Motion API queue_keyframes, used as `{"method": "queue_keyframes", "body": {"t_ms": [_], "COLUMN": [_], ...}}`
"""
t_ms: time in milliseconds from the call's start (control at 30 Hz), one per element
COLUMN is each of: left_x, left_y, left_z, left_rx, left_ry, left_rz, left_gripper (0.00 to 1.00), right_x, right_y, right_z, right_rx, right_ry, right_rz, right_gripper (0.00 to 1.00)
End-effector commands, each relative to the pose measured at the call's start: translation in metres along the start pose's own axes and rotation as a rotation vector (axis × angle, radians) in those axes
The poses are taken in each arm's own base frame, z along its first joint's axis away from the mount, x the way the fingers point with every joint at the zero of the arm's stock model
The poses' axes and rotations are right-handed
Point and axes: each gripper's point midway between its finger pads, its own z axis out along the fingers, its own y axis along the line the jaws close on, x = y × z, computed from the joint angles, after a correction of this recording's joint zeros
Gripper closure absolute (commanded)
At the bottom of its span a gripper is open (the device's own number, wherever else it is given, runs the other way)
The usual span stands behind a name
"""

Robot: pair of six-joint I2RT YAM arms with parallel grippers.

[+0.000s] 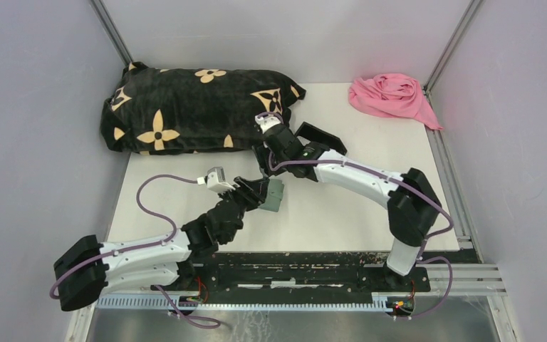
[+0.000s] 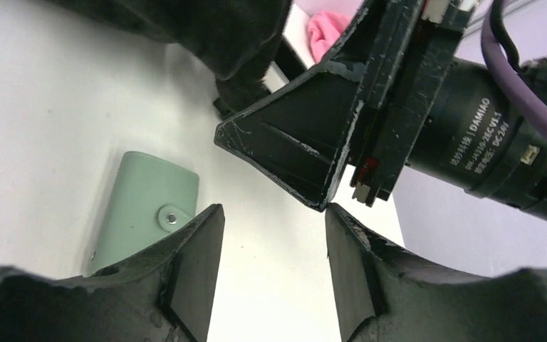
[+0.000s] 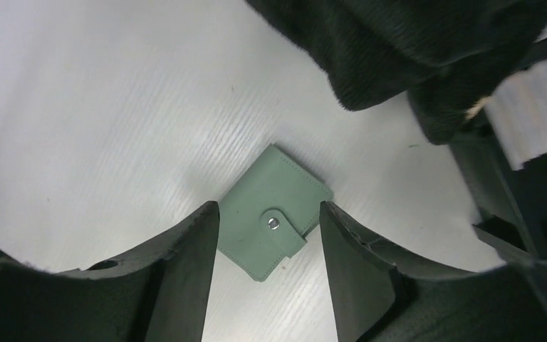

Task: Put the credit cards into the card holder
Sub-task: Reset both arms

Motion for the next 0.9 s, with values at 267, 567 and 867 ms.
{"method": "queue_keyframes", "body": {"t_ms": [267,567,867], "left_x": [-0.047,-0.081,-0.09], "left_y": [0.044,0.067,0.083], "left_z": [-0.02,-0.033,-0.043], "left_rx": [-0.217,-0.338,-0.281], "left_ry": [-0.065,-0.177,-0.278], "left_rz": [0.429,0.552,0.525], "left_gripper": [0.15,0.01,0.01], "right_x": [0.002,0.042,0.071], "right_y": [-0.117,-0.17,-0.193], "right_z": [-0.11,-0.175,-0.202], "right_rx": [0.525,0.745,0.827], "right_ry": [-0.371,-0.388,-0.45], "right_rz": [0.016,0.051,0.175], "right_gripper": [0.32,0.15,0.0]}}
